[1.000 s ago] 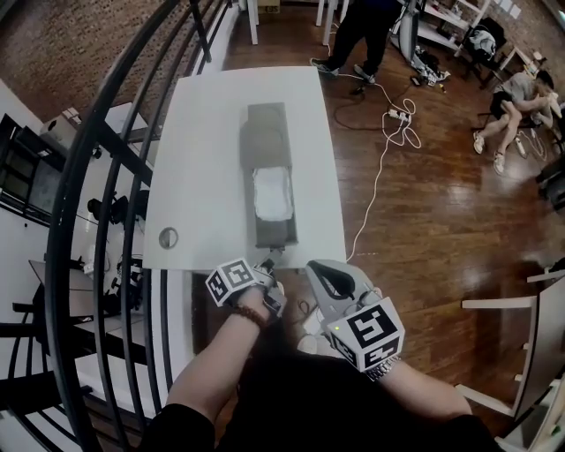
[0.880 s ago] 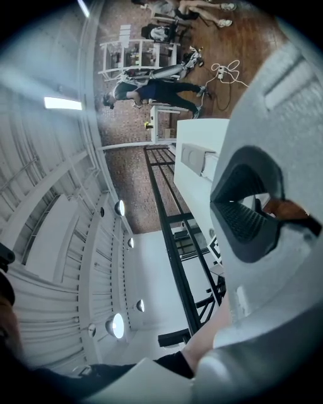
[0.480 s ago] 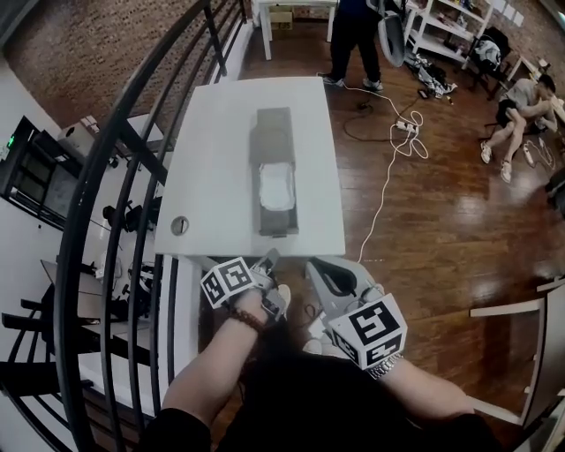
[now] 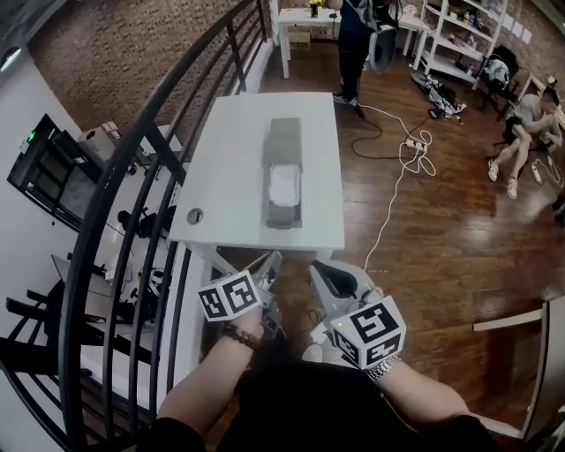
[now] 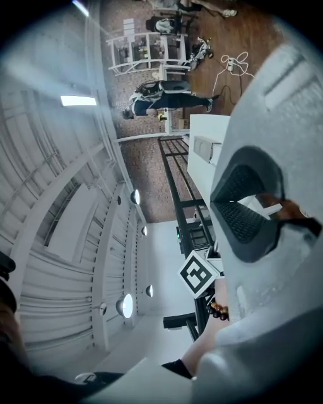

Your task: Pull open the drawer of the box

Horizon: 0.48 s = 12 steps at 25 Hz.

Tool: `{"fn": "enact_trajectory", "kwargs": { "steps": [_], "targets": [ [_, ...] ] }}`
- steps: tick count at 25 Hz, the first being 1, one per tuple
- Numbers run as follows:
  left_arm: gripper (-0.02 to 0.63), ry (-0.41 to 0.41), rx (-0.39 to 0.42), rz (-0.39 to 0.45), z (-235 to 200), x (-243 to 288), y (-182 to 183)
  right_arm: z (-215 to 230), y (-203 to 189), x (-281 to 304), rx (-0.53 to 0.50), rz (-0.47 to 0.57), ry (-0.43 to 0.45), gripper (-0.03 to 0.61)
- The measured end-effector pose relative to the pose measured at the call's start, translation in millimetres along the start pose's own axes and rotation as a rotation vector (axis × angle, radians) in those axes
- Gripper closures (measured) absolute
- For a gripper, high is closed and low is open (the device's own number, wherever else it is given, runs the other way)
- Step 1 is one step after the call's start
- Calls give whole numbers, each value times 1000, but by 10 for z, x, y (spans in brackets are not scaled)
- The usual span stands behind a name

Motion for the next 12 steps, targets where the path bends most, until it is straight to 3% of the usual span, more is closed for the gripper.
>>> {"fn": "enact_trajectory", "kwargs": {
  "steps": [6,12],
  "targets": [
    [600,-19,293,-28,471,-244,99,-116,45,-74,10,18,5,589],
    [600,-48,452,-47,661,-357,200,-199,112,-51,15,39,-21,589]
  ]
}}
Point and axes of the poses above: the fingertips, and each gripper's own axes: x forward along the fingers, z to its right, y out of its top, the point moved 7 cm from there along -x, backward along the fingers, and after that the axes turned 5 degrees about -y, right-handed, at the moved point
